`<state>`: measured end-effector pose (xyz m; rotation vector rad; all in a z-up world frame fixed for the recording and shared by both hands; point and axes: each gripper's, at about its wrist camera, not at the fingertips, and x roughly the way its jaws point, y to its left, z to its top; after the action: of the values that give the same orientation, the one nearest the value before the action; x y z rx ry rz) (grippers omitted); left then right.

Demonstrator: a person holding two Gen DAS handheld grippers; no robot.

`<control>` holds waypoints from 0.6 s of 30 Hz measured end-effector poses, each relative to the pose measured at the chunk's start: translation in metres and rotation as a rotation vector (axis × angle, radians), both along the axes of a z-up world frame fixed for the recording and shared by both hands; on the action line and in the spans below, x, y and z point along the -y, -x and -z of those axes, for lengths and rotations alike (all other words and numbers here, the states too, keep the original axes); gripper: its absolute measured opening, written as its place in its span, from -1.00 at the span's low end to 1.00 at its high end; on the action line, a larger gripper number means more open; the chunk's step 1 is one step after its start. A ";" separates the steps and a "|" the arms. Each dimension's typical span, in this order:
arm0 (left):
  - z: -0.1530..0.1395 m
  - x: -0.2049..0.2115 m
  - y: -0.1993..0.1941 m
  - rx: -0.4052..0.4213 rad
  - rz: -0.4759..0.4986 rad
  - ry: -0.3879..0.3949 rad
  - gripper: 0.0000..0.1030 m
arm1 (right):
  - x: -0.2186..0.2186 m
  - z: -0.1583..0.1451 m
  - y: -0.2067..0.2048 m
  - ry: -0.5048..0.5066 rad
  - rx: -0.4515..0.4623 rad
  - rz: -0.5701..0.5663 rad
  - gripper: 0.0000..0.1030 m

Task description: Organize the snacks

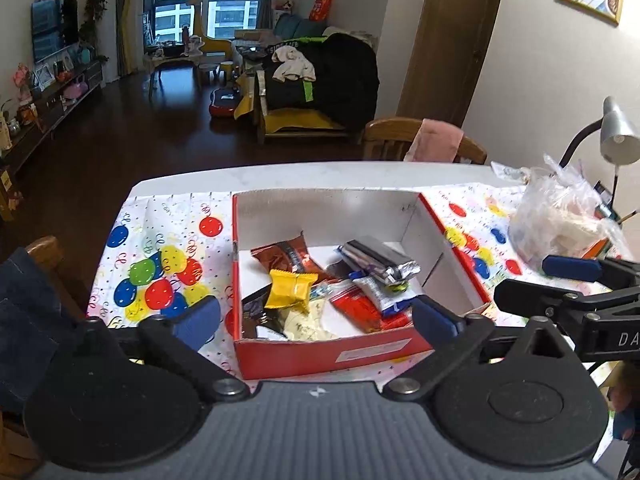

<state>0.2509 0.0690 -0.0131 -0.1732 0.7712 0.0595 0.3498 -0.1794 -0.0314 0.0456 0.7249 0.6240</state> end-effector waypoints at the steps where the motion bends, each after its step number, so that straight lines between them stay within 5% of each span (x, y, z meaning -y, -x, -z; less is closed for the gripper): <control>1: -0.001 0.000 0.000 0.000 0.000 0.001 1.00 | 0.001 -0.001 0.001 -0.002 0.004 0.004 1.00; 18: -0.017 0.010 -0.001 0.039 0.012 0.012 1.00 | 0.011 -0.008 0.007 -0.024 0.014 0.020 1.00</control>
<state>0.2522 0.0591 0.0043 -0.1803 0.7337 0.0400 0.3431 -0.1900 -0.0232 0.0700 0.7025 0.6136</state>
